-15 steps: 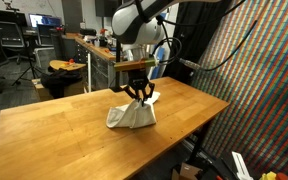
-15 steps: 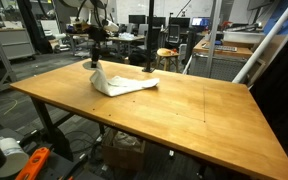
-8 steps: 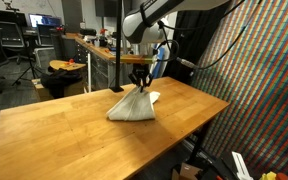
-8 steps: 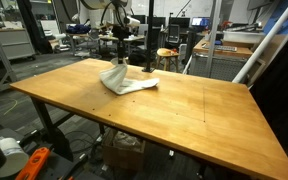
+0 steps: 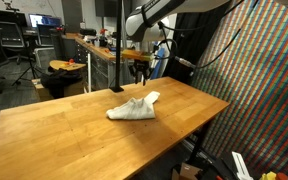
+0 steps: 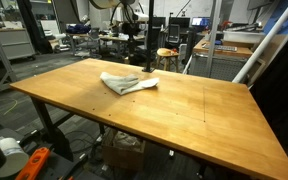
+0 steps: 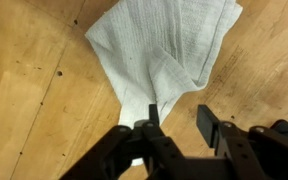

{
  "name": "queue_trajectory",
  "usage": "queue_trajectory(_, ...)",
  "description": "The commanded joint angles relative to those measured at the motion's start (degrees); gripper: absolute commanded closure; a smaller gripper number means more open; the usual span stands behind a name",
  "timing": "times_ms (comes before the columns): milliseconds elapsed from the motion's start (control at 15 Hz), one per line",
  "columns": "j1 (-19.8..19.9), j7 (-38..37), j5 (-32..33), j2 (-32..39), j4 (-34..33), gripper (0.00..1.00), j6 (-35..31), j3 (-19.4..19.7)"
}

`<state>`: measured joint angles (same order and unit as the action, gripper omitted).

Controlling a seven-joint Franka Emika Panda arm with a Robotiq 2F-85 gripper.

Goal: Fold the towel into a triangle twice

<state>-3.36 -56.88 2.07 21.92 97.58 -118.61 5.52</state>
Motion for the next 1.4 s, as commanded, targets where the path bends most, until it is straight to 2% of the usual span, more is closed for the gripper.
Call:
queue_trajectory(0,-1.67,-2.09,2.31,-5.49,5.05,0.21,-1.81,-0.13)
queue_trajectory(200,-3.65,-3.57,4.36,-12.68,11.73,0.01,-0.86,-1.24)
queue_trajectory(267,-4.33,-4.45,5.03,-15.57,14.40,0.00,-0.62,-1.97)
queue_trajectory(400,-5.10,-6.08,5.94,-20.53,18.35,0.00,0.00,-3.86)
queue_trajectory(467,-5.52,-8.64,6.98,-23.60,21.16,0.00,-1.89,-4.95)
queue_trajectory(533,-3.55,-5.11,4.85,-16.03,14.14,0.00,0.21,-4.92)
queue_trajectory(800,-3.80,-7.57,5.71,-22.57,19.69,0.00,0.04,-6.99)
queue_trajectory(1333,-3.68,-7.57,5.76,-22.60,20.40,0.00,-0.54,-6.75)
